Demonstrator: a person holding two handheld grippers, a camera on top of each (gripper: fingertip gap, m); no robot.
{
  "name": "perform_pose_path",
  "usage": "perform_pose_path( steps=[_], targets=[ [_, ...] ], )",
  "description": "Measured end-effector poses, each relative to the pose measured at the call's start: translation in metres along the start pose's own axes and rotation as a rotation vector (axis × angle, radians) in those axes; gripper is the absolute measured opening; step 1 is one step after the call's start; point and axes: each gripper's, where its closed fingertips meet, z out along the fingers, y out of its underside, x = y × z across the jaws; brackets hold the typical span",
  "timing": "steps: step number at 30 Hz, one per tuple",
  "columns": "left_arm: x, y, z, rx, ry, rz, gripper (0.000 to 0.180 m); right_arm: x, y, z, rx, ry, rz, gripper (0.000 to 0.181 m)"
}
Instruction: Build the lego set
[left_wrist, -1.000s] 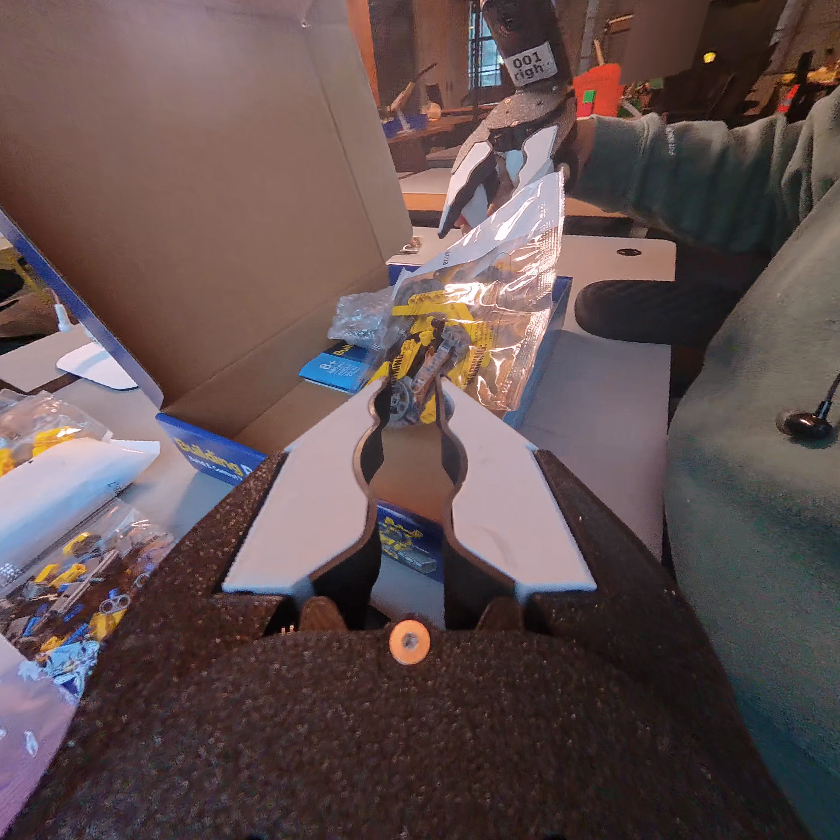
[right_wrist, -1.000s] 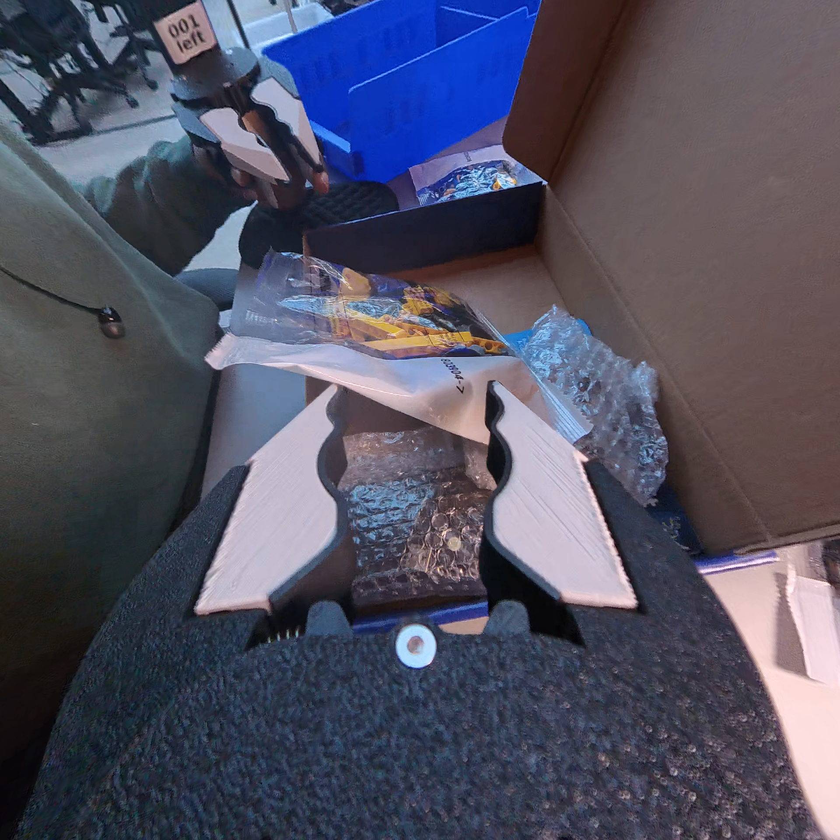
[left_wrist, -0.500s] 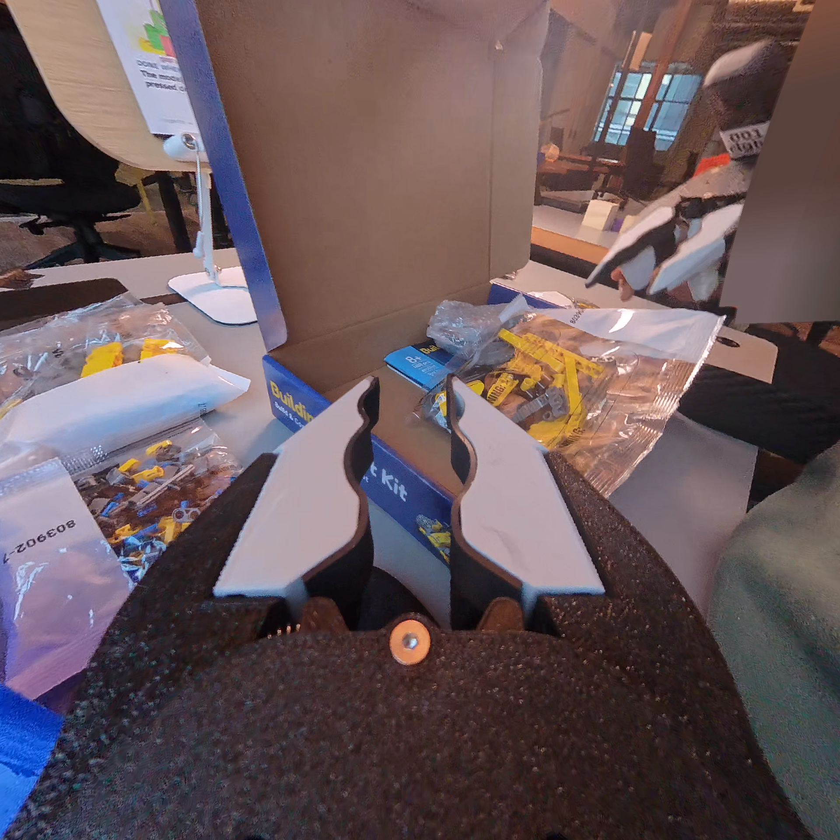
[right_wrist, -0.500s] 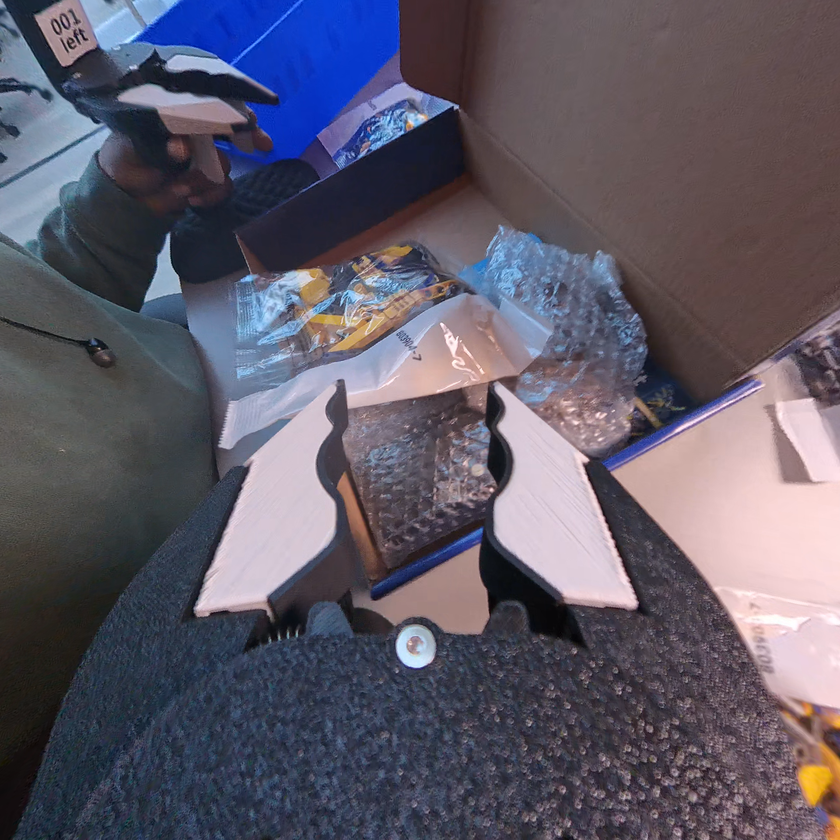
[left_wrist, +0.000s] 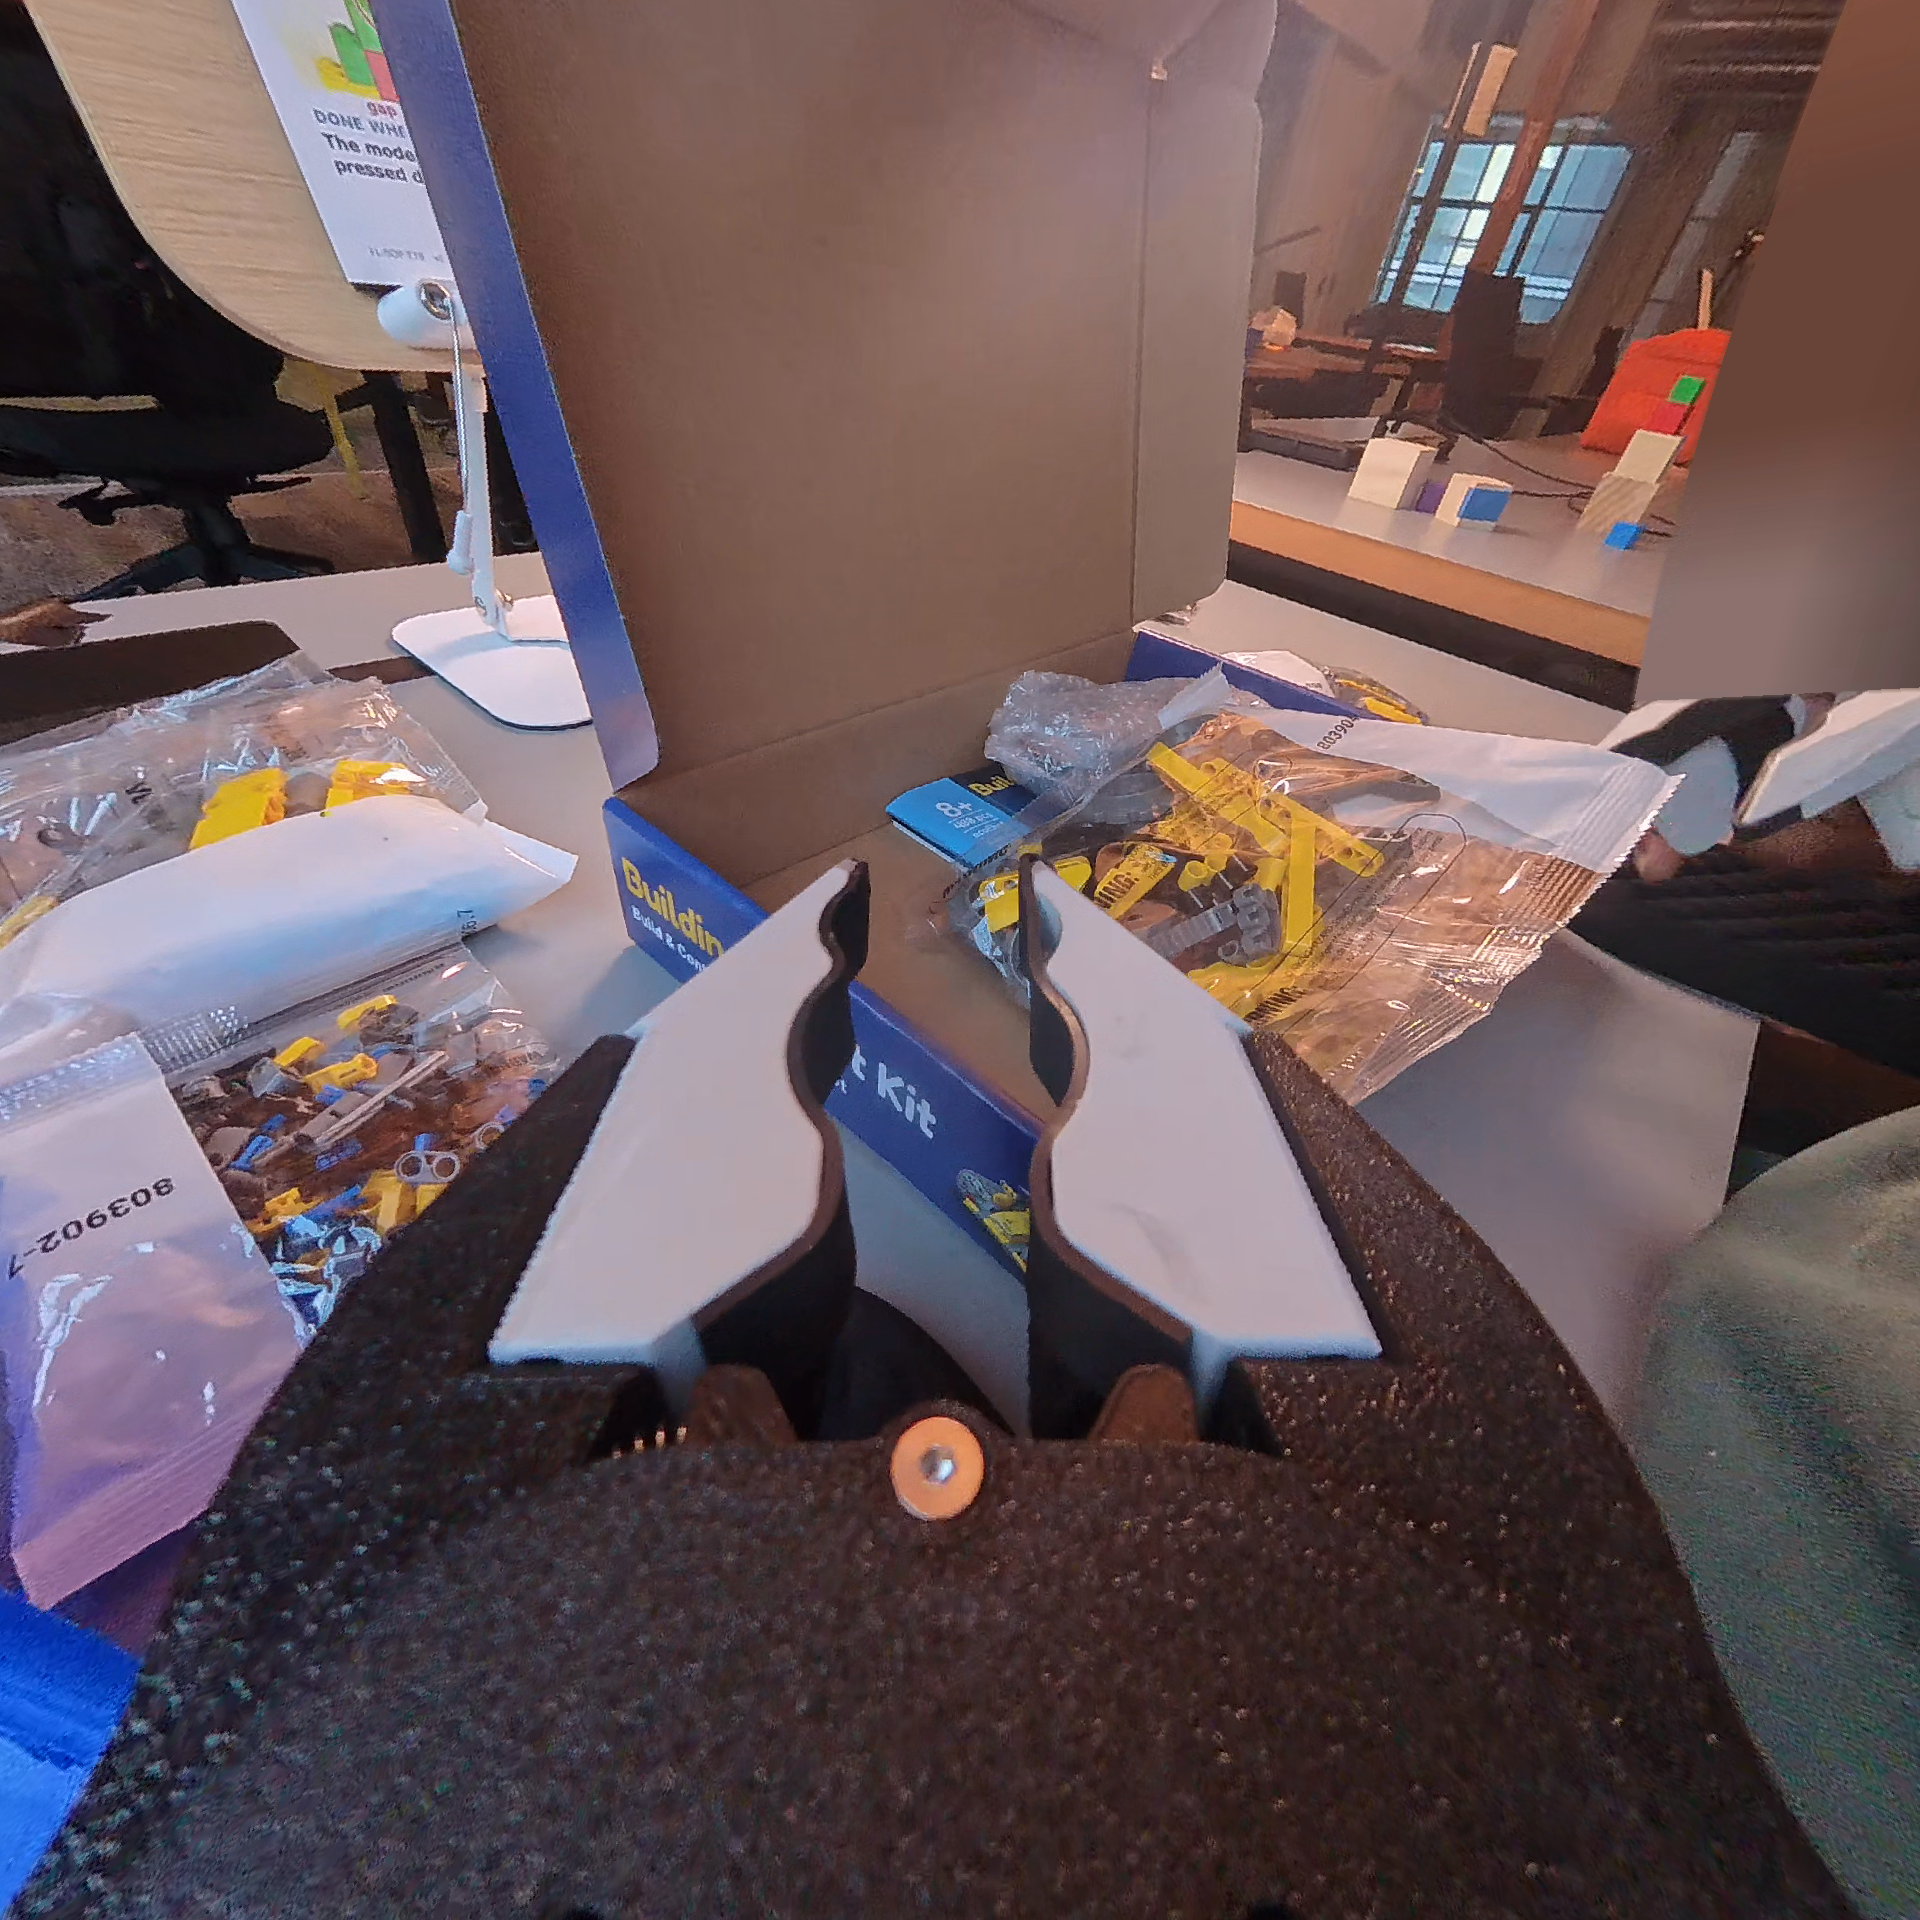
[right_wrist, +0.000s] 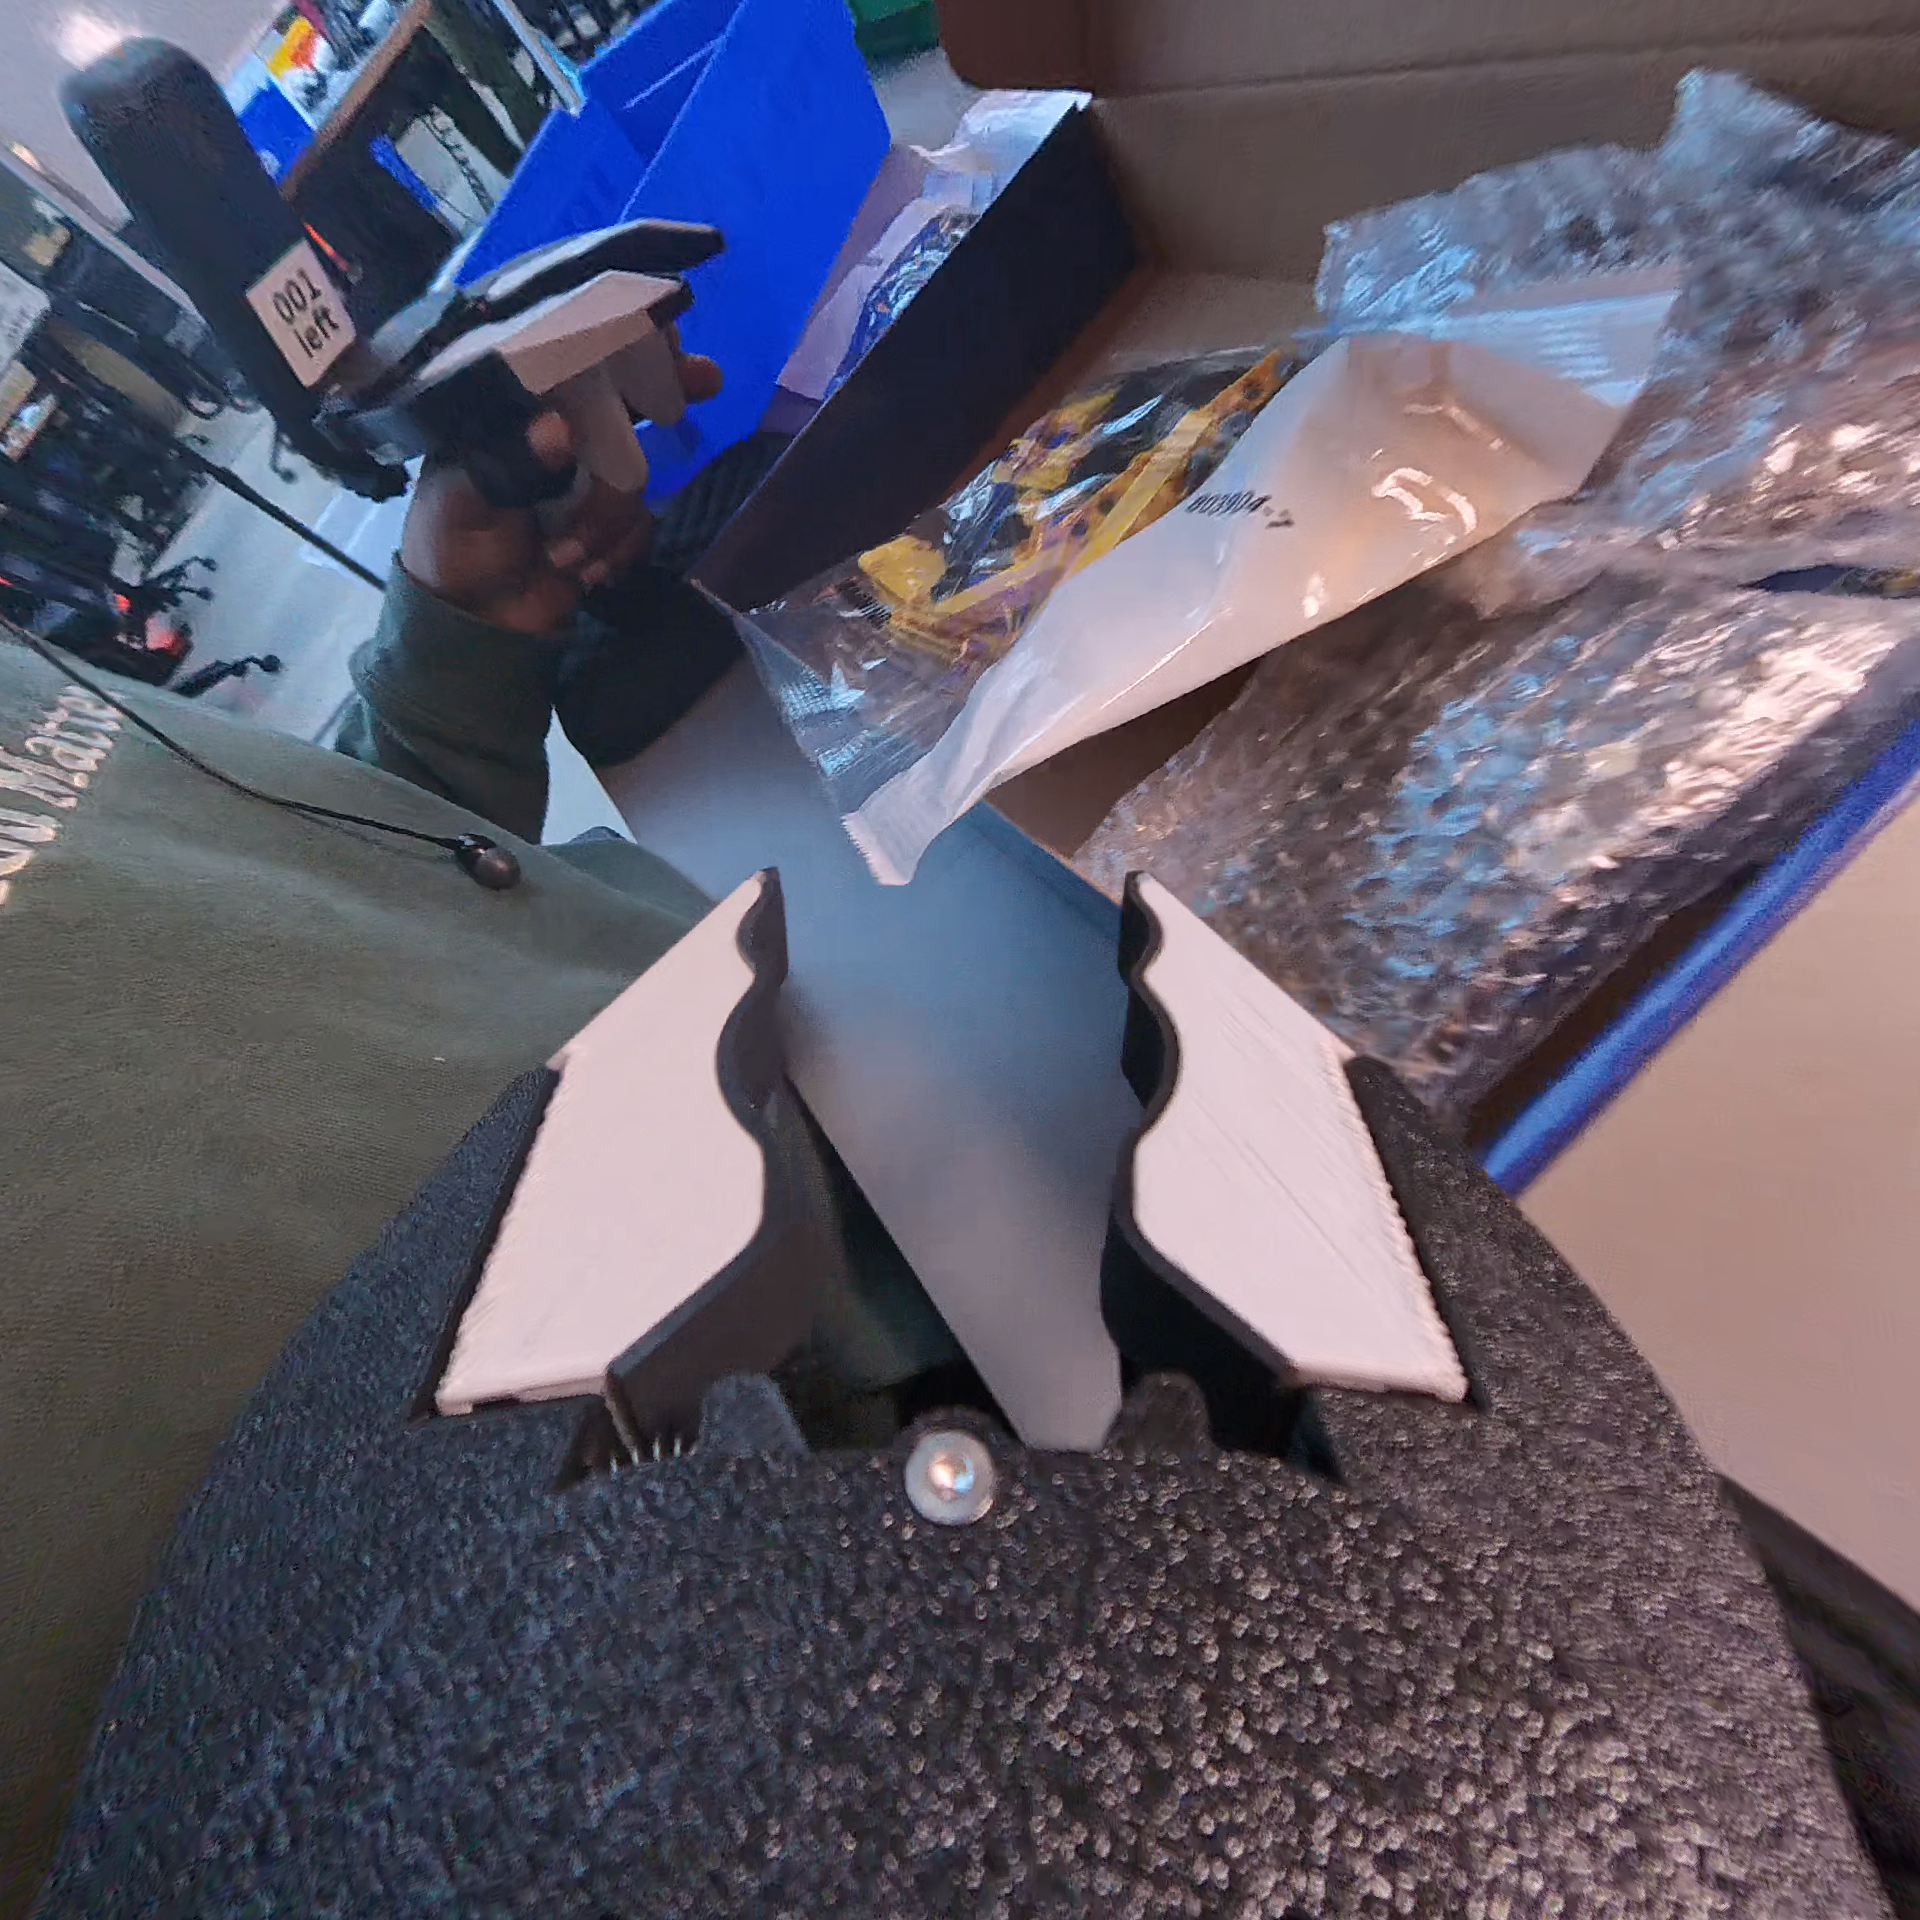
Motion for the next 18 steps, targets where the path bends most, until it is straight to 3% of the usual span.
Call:
perform_pose_path(
  steps=[11, 13, 16, 18],
  targets=[
    [0.003, 0.006, 0.005, -0.046, -0.053, 0.084, 0.027, -0.023, -0.016, 0.03, 0.217, -0.184, 0.291, 0.053],
    [0.002, 0.006, 0.005, -0.05, -0.056, 0.081, 0.027, -0.019, -0.025, 0.031, 0.278, -0.203, 0.379, 0.04],
    [0.001, 0.006, 0.005, -0.052, -0.061, 0.076, 0.027, -0.007, -0.026, 0.031, 0.325, -0.188, 0.443, 0.004],
    [0.001, 0.008, 0.006, -0.061, -0.059, 0.072, 0.026, -0.002, -0.019, 0.033, 0.313, -0.174, 0.436, 0.0]
  ],
)
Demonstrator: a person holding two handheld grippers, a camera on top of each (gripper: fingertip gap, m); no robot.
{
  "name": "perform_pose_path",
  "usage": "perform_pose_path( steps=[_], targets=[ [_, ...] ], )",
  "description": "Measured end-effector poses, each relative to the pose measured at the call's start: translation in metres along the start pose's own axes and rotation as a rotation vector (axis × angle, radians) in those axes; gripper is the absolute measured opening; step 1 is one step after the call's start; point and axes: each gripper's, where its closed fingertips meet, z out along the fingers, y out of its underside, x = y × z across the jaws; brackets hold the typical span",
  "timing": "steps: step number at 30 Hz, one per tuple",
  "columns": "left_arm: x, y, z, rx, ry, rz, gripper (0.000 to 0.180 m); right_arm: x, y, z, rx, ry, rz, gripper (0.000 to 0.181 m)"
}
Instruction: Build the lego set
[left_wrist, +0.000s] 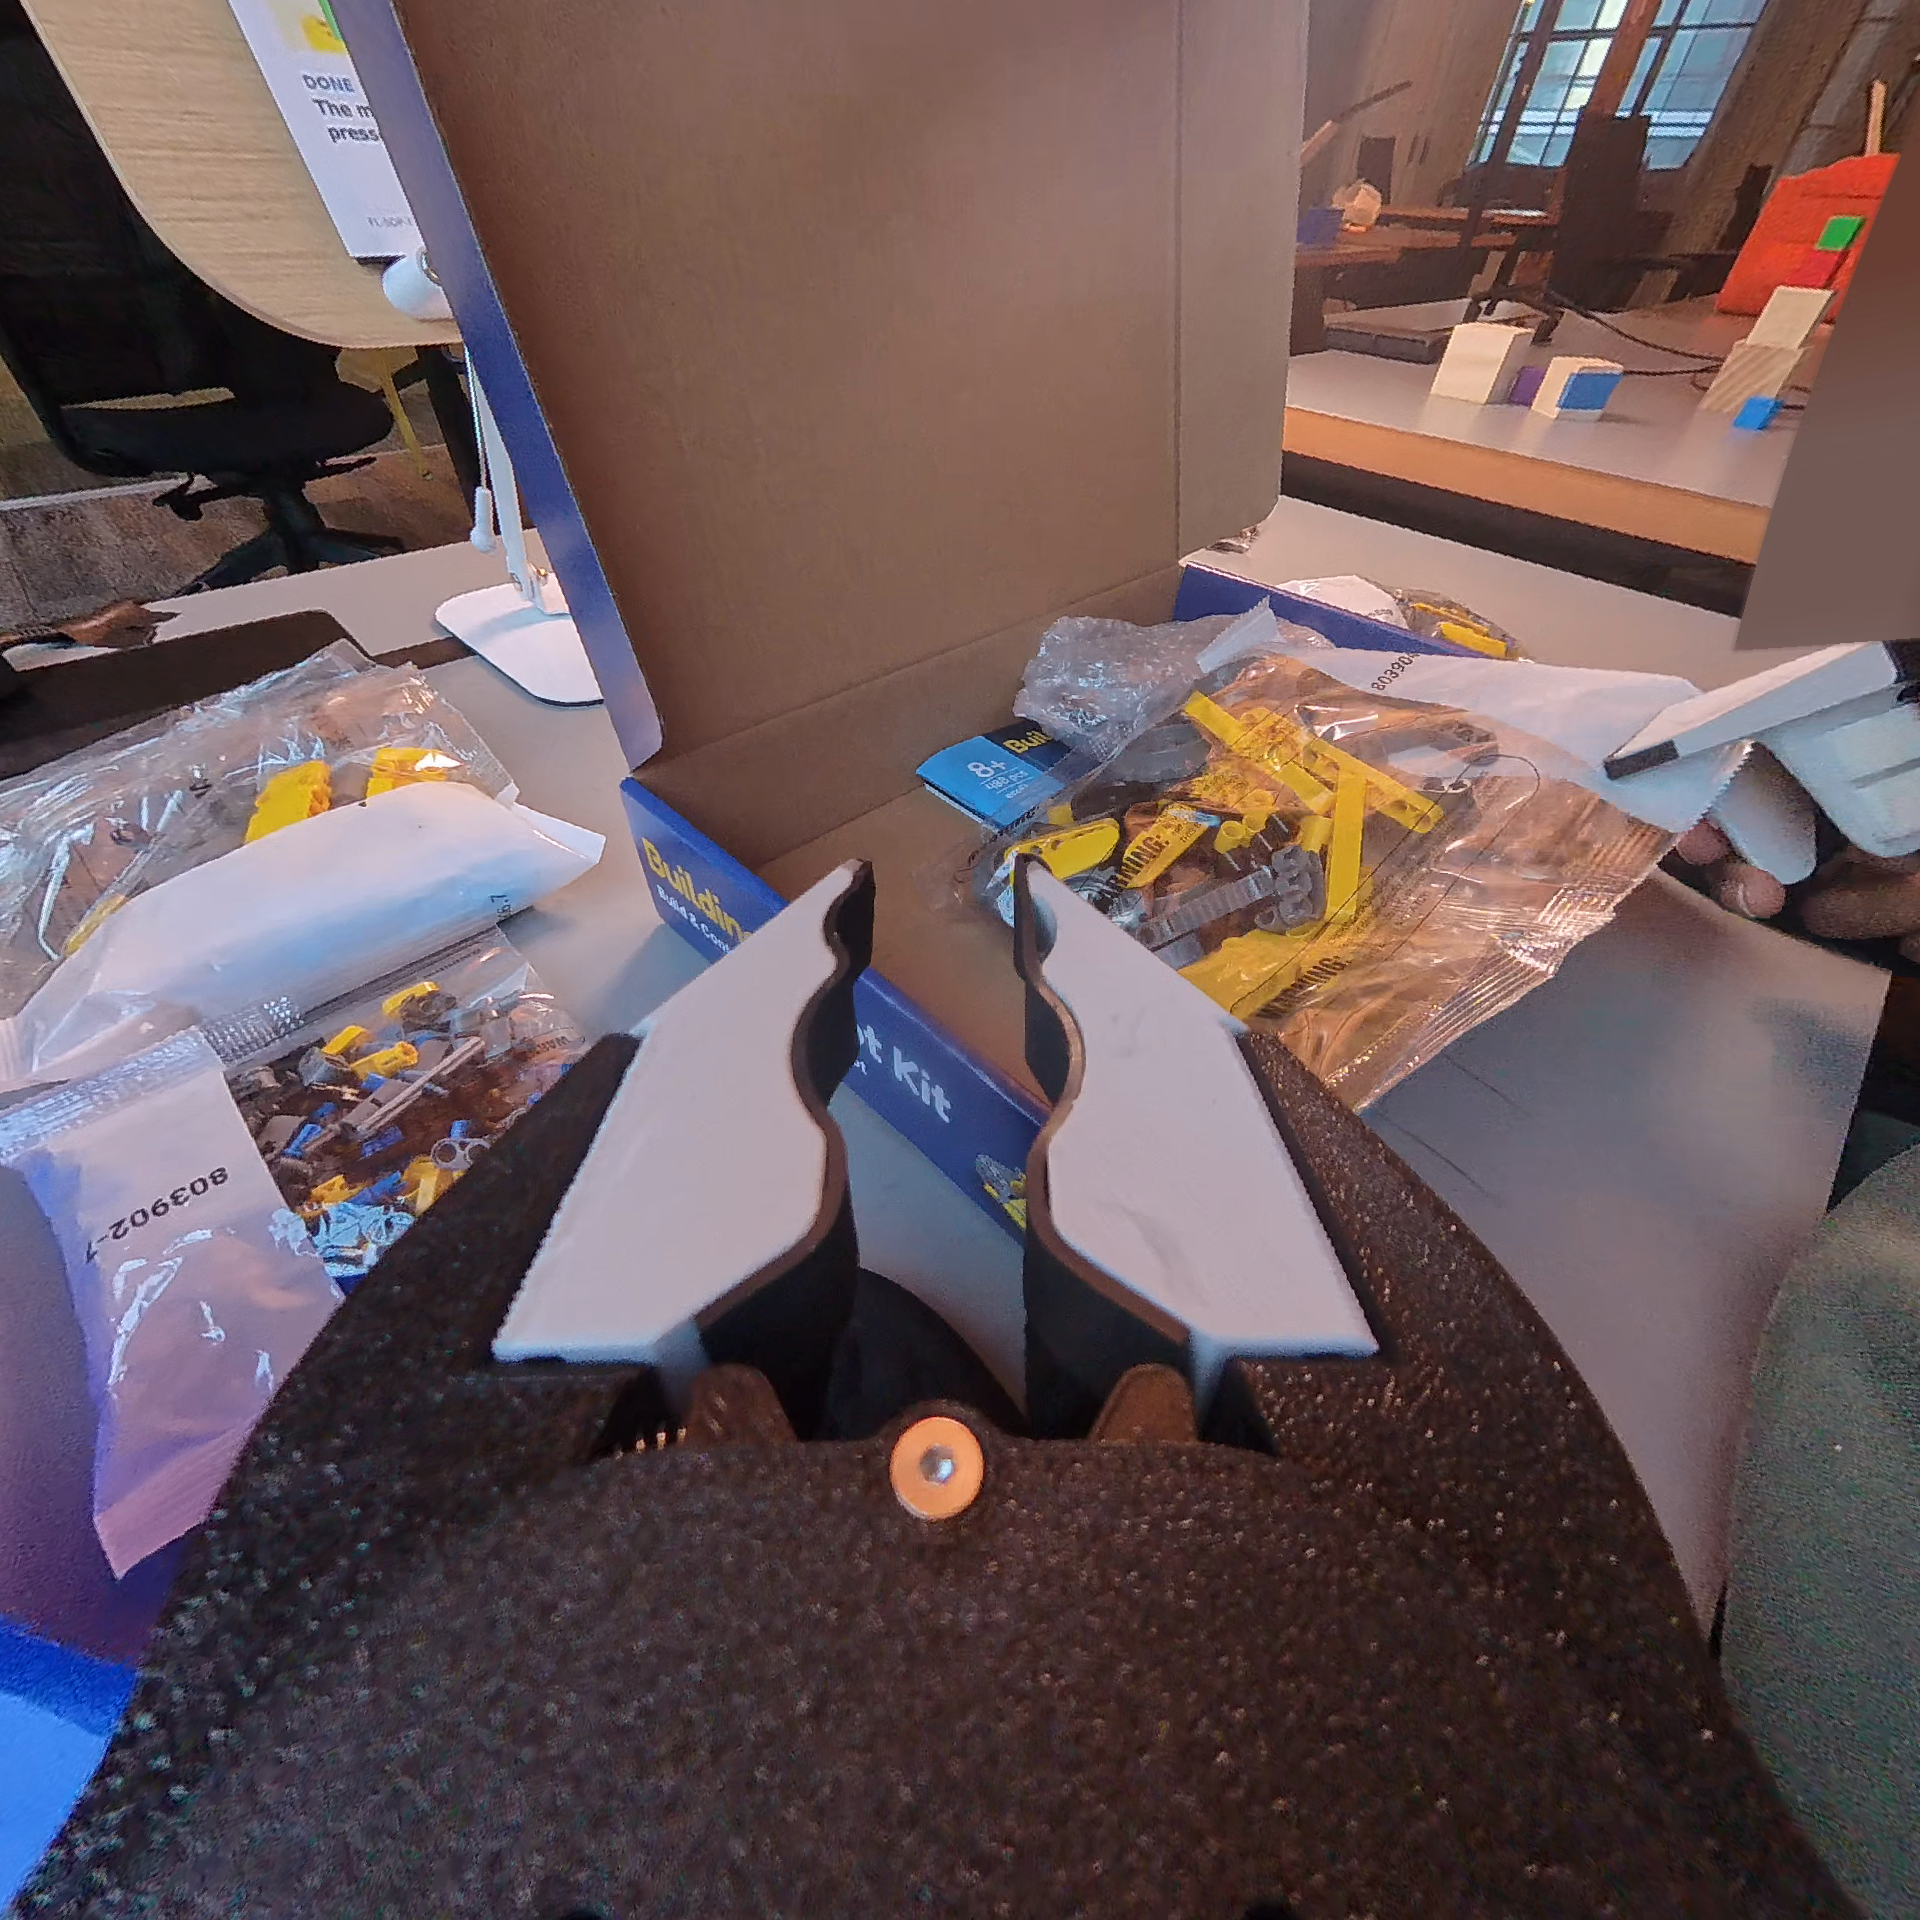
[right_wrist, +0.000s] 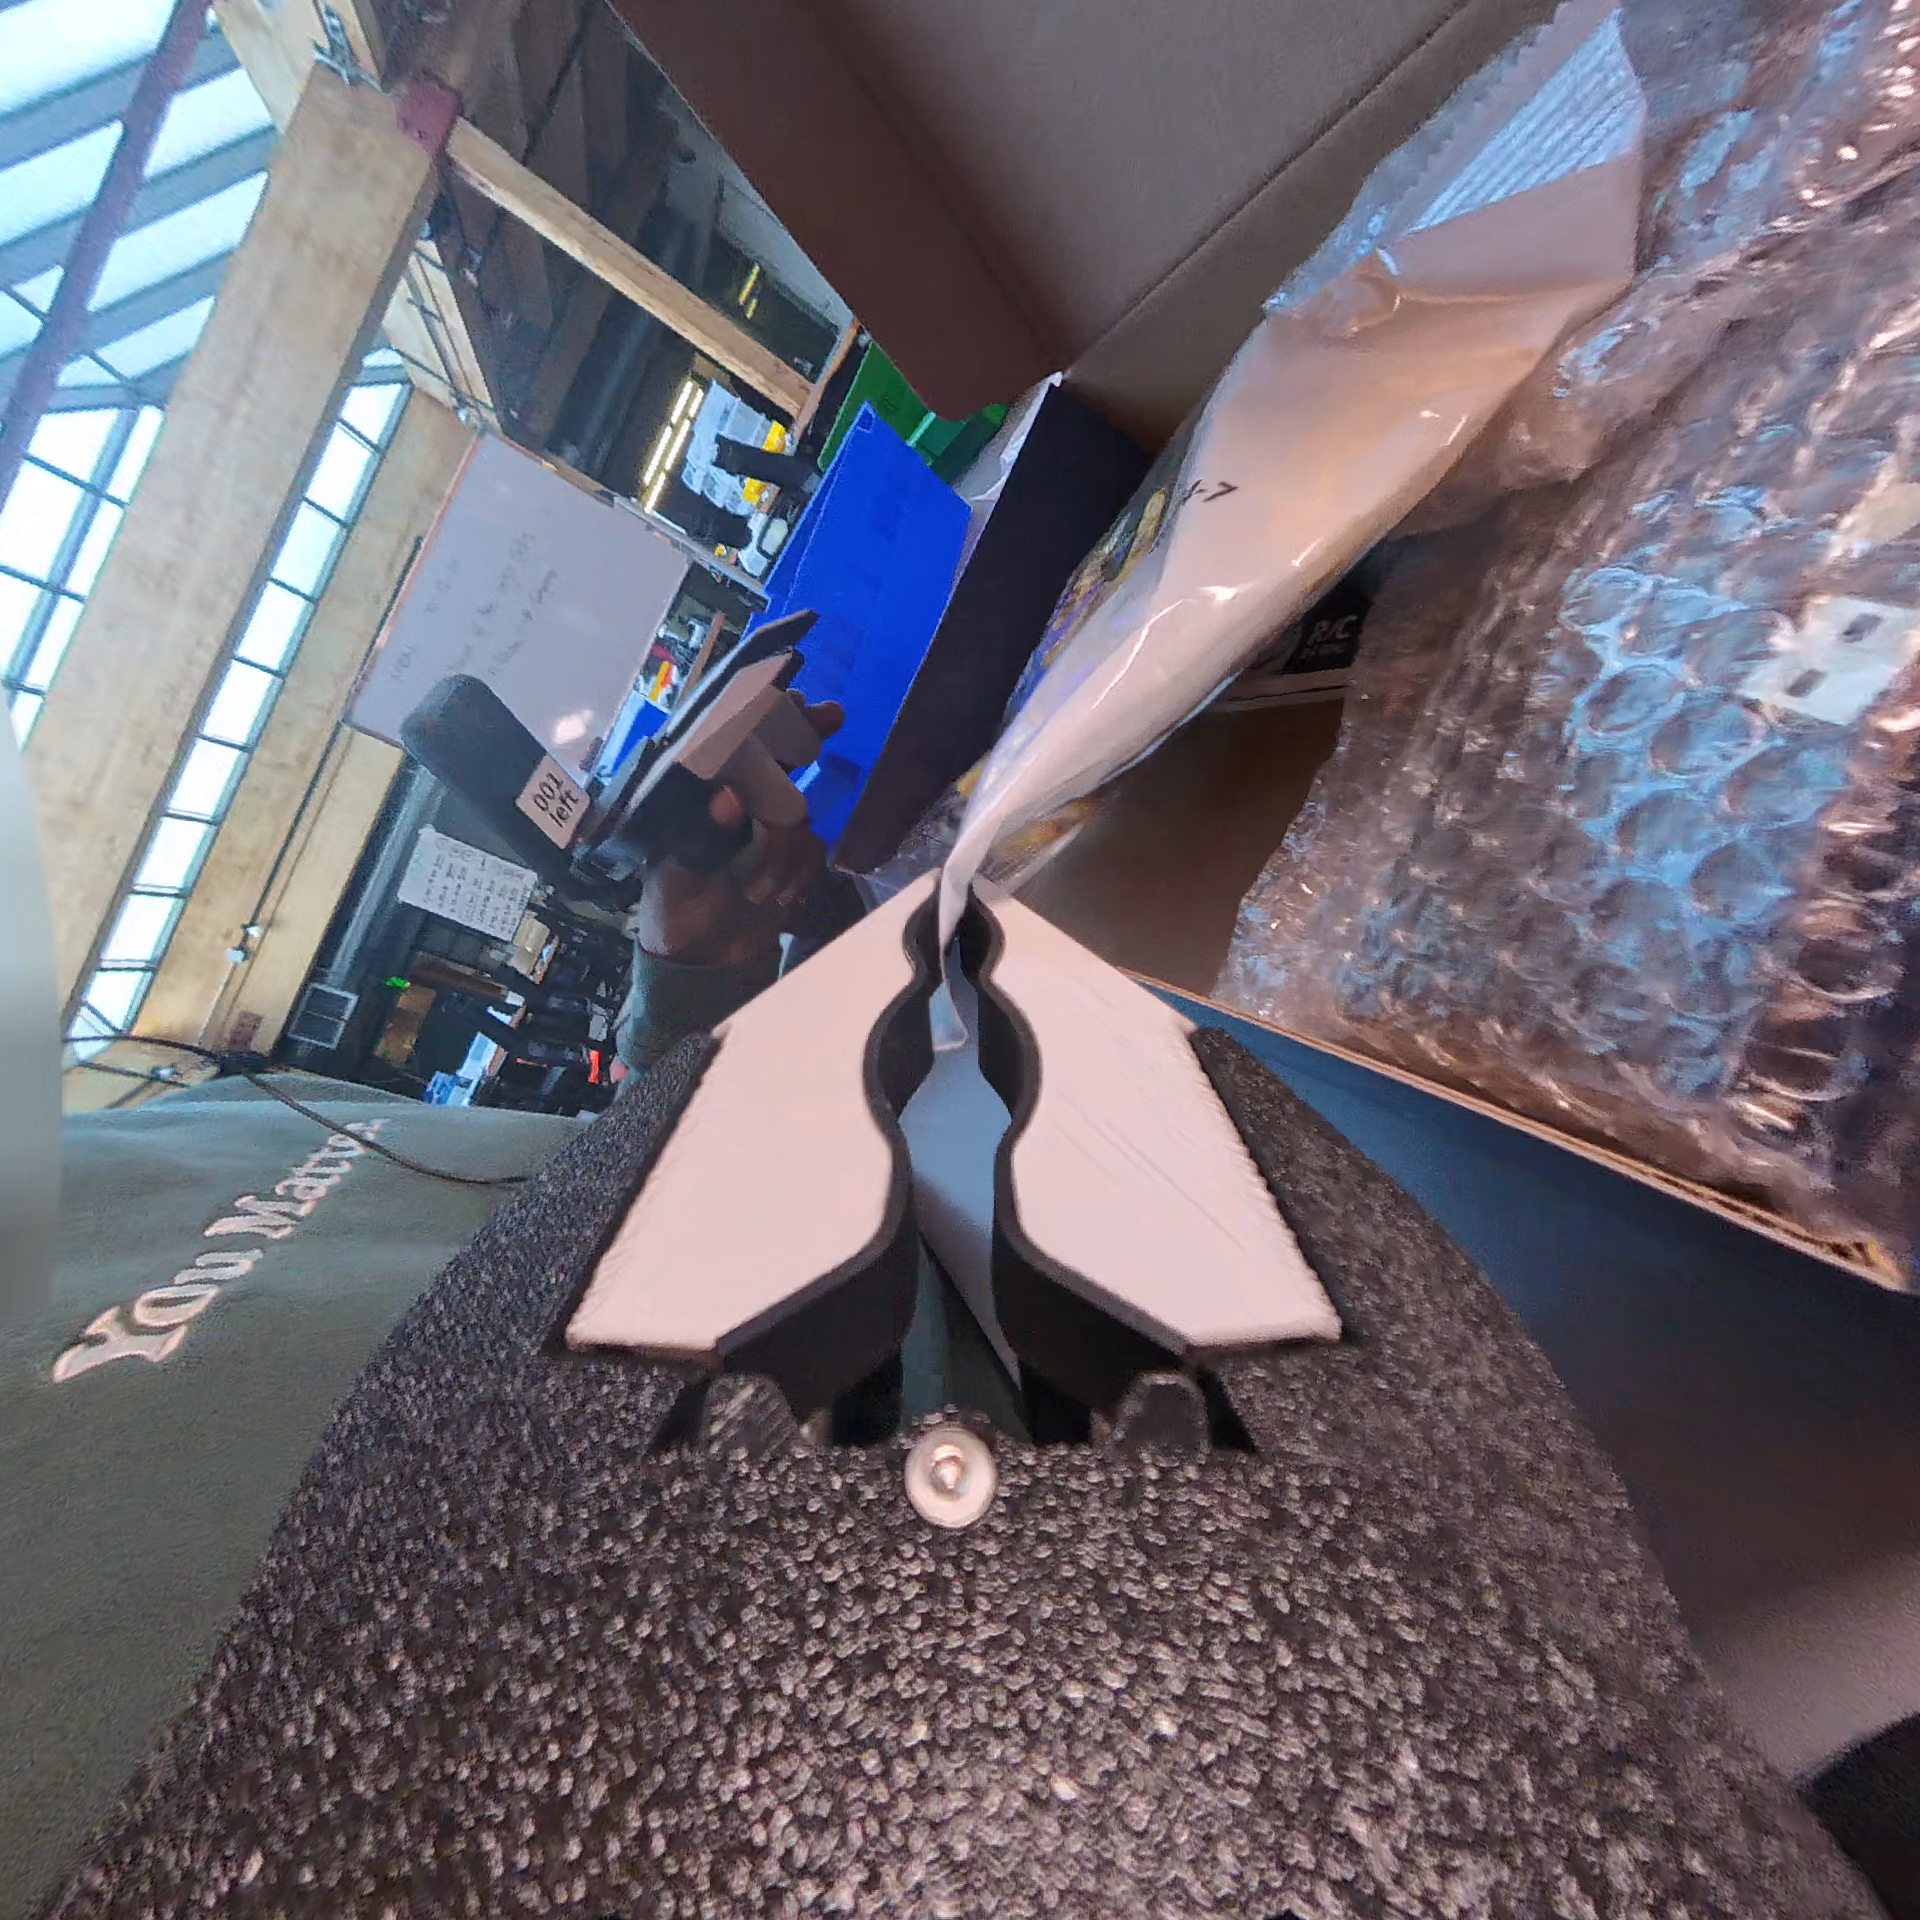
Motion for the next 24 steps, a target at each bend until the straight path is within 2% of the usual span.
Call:
perform_pose_path(
  steps=[6, 10, 24],
  targets=[
    [0.003, 0.006, 0.005, -0.05, 0.015, 0.013, 0.026, 0.011, 0.017, -0.002, -0.089, 0.054, -0.105, 0.0],
    [0.005, 0.009, 0.008, -0.073, 0.021, 0.029, 0.027, 0.009, 0.02, -0.004, -0.17, 0.091, -0.338, 0.0],
    [0.015, 0.001, 0.001, -0.02, 0.075, 0.052, 0.027, -0.05, -0.052, 0.001, -0.323, -0.053, -0.84, 0.0]
  ],
)
